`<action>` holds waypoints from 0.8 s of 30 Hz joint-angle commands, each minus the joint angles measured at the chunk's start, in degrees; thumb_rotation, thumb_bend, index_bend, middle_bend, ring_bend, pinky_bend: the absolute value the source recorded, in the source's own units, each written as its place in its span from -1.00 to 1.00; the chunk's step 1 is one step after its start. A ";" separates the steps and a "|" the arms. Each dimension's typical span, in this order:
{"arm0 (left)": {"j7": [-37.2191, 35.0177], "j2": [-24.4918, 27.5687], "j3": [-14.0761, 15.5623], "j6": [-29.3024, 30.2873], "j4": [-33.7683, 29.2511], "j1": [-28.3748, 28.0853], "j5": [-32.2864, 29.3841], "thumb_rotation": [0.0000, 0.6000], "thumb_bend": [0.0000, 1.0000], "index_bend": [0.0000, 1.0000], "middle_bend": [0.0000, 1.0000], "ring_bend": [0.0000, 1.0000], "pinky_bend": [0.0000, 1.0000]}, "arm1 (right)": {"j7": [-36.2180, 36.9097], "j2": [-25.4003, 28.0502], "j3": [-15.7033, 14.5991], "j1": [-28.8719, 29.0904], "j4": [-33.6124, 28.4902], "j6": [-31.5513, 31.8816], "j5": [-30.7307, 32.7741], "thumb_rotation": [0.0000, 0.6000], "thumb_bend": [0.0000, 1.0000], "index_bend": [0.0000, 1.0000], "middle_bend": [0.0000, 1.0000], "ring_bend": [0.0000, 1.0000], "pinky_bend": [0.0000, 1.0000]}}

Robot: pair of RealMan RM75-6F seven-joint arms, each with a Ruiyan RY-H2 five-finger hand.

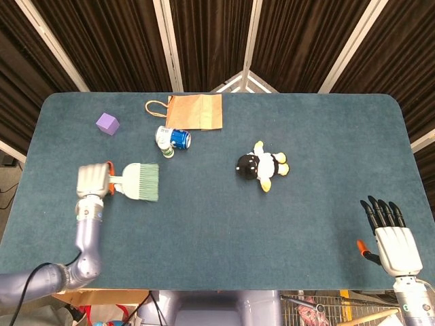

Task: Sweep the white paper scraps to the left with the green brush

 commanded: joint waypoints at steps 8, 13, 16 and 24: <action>-7.44 13.80 -0.14 -1.47 -0.52 6.03 1.90 1.00 0.47 0.56 1.00 1.00 1.00 | -0.91 -0.16 -0.11 0.04 -0.20 -0.02 -0.23 1.00 -0.36 -1.00 -1.00 -1.00 -0.98; -12.58 19.67 -2.30 -1.78 -2.03 8.01 3.22 1.00 0.47 0.56 1.00 1.00 1.00 | -1.32 -0.36 -0.10 0.16 -0.25 -0.14 -0.30 1.00 -0.36 -1.00 -1.00 -1.00 -0.98; -15.51 21.78 -3.27 -2.25 -4.16 8.67 4.64 1.00 0.47 0.56 1.00 1.00 1.00 | -1.52 -0.55 -0.05 0.28 -0.19 -0.27 -0.31 1.00 -0.36 -1.00 -1.00 -1.00 -0.98; -15.90 19.15 -0.35 -2.84 -9.80 8.09 9.75 1.00 0.47 0.56 1.00 1.00 1.00 | -1.61 -0.78 -0.04 0.67 -0.18 -0.87 -0.32 1.00 -0.36 -1.00 -1.00 -1.00 -0.98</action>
